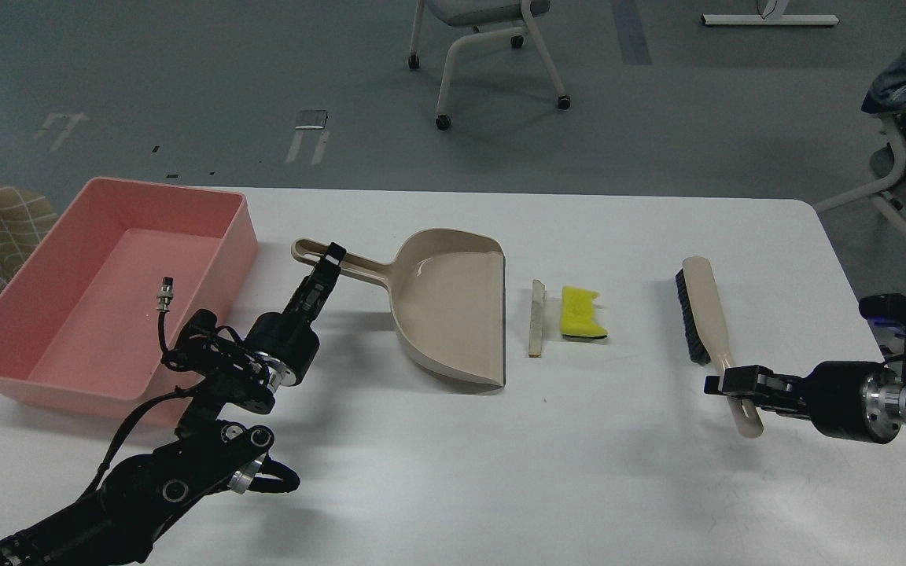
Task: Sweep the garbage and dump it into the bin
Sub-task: 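Lower the right gripper and grasp the wooden brush handle, then sweep the sponge and stick into the dustpan with the brush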
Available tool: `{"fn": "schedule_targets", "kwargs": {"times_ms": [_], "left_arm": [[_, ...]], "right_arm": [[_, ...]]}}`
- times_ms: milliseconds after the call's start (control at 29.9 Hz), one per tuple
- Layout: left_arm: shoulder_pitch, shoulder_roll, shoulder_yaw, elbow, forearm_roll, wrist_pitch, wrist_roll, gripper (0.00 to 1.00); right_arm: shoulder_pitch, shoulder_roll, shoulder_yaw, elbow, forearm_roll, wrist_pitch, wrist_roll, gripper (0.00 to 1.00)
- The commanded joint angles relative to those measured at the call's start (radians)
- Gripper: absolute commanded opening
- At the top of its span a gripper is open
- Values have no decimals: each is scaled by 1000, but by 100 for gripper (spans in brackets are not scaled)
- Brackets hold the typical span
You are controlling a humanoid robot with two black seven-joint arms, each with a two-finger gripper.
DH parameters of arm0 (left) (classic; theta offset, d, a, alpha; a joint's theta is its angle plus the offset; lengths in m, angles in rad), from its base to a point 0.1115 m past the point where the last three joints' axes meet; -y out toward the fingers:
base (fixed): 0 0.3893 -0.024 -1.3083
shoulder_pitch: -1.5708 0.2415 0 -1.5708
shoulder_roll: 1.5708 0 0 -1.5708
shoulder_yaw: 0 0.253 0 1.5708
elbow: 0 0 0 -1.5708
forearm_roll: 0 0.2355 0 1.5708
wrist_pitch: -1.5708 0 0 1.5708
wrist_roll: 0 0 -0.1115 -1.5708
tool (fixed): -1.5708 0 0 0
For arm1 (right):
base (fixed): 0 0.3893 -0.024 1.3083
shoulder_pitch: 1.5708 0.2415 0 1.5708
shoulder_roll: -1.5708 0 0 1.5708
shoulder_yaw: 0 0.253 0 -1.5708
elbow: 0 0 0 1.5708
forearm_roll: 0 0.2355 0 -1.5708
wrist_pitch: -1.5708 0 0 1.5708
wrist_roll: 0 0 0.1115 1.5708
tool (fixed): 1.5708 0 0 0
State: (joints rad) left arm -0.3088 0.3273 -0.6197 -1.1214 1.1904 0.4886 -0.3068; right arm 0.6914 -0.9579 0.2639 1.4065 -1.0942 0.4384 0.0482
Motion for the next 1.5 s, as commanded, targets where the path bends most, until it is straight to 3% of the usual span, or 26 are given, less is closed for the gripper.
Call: {"fn": "schedule_targets", "kwargs": {"times_ms": [0, 301, 568, 835, 1170, 1470], "left_arm": [[0, 1, 0, 0, 0, 0, 0, 0], [0, 3, 0, 0, 2, 0, -2, 0], [2, 6, 1, -1, 6, 0, -2, 0], [27, 10, 0, -1, 58, 0, -3, 0], [34, 15, 0, -1, 61, 0, -3, 0], [33, 12, -2, -1, 60, 0, -2, 0]], "right_arm": [[0, -1, 0, 0, -1, 0, -4, 30], [4, -1, 1, 3, -1, -1, -8, 12], [22, -1, 5, 8, -3, -3, -14, 6], [17, 19, 3, 8, -44, -3, -27, 5], [22, 134, 5, 9, -39, -1, -25, 5], [62, 238, 3, 2, -29, 11, 1, 4]]}}
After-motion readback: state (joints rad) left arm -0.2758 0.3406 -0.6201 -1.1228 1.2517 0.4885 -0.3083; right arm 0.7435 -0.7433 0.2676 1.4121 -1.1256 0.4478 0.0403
